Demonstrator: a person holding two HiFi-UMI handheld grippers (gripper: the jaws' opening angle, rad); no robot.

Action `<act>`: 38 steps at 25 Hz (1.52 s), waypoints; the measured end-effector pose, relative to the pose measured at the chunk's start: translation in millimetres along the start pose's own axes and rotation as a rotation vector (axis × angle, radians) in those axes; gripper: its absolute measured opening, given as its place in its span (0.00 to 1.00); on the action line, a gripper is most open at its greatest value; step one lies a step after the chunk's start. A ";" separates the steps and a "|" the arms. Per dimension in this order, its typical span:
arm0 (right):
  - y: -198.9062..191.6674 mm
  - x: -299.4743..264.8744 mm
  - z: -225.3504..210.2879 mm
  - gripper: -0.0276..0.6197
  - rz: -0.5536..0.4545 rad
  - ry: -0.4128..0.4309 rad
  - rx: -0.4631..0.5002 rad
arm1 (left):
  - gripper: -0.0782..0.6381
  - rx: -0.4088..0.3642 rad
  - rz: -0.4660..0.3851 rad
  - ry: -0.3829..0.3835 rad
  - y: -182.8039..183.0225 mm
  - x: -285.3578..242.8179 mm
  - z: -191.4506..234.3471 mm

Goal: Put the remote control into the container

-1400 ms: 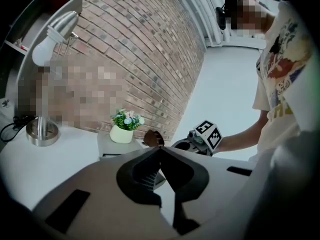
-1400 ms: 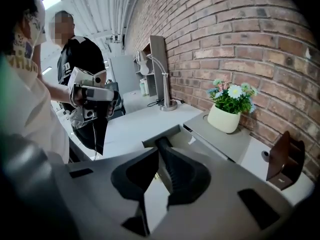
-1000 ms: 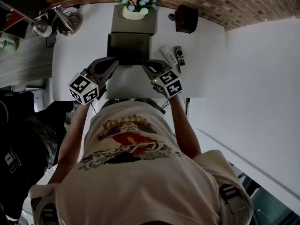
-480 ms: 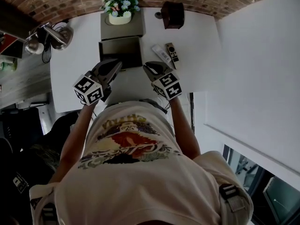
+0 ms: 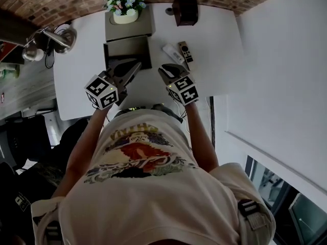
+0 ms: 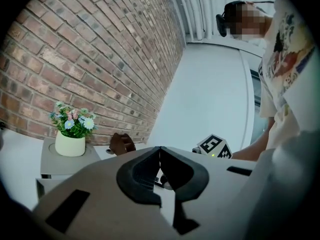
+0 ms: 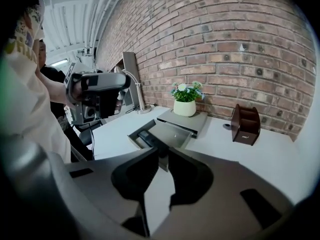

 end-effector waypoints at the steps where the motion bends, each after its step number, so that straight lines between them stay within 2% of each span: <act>1: -4.8 0.0 -3.6 0.12 0.008 -0.004 0.005 | 0.12 0.001 0.004 0.007 -1.3 -0.5 0.0; 9: -32.0 -5.7 -35.9 0.14 0.058 -0.001 0.010 | 0.12 0.052 -0.023 0.084 -4.4 4.6 11.0; 15: -47.7 -16.5 -52.0 0.28 0.118 0.033 0.029 | 0.12 0.089 -0.027 0.188 -9.5 23.8 17.8; 23: -70.3 -34.3 -80.3 0.36 0.184 0.091 0.064 | 0.12 0.133 -0.057 0.299 -18.8 25.2 23.5; 29: -88.3 -52.3 -91.7 0.37 0.240 0.131 0.114 | 0.12 0.161 -0.080 0.342 -33.3 14.4 22.6; 38: -96.1 -79.1 -113.1 0.41 0.295 0.147 0.154 | 0.12 0.213 -0.121 0.407 -48.9 11.7 22.6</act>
Point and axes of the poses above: the fingertips, and each gripper's own axes: x backward along the fingers, z to its left, y out of its top, the point moved 8 cm from there along x, backward along the fingers, and after that the axes turned 15 degrees about x, right-handed, at the moved point
